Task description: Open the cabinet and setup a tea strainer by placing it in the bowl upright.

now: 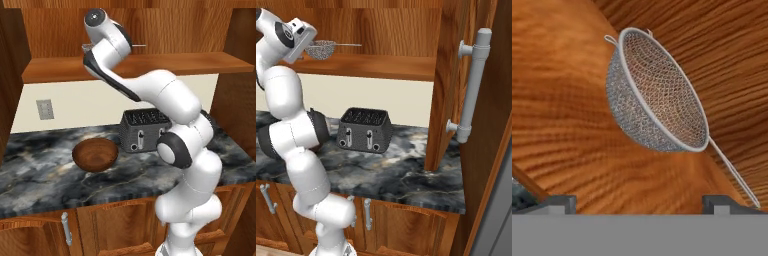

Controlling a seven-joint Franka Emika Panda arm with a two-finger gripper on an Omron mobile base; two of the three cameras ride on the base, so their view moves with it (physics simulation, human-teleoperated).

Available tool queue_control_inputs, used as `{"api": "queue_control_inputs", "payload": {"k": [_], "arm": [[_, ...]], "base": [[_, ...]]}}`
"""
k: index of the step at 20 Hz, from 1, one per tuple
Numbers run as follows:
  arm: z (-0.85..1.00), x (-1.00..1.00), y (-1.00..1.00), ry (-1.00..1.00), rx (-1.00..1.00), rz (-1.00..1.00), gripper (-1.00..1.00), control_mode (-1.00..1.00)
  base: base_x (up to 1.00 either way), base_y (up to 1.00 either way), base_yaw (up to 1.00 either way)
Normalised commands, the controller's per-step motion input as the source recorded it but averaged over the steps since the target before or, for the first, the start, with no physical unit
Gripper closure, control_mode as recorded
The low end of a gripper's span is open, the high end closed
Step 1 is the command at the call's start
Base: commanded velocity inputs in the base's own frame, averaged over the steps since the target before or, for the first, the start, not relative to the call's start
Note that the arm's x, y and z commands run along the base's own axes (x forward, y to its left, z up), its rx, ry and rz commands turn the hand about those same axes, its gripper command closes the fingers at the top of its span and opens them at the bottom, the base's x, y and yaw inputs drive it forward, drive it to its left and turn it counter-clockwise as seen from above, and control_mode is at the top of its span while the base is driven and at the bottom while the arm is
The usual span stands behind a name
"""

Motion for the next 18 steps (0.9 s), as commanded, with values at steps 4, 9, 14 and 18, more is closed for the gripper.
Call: {"api": "queue_control_inputs", "payload": {"k": [4, 9, 14, 18], "arm": [[0.0, 0.31, 0.0, 0.15, -0.18, 0.07, -1.0, -1.0], [0.0, 0.23, 0.16, 0.07, -0.21, 0.07, -1.0, -1.0], [0.0, 0.13, 0.21, 0.0, -0.11, 0.09, -1.0, -1.0], [-0.01, 0.21, 0.07, 0.0, -0.06, 0.08, -1.0, -1.0]], "base": [[0.0, 0.0, 0.0], [0.0, 0.0, 0.0], [0.0, 0.0, 0.0], [0.0, 0.0, 0.0]]}}
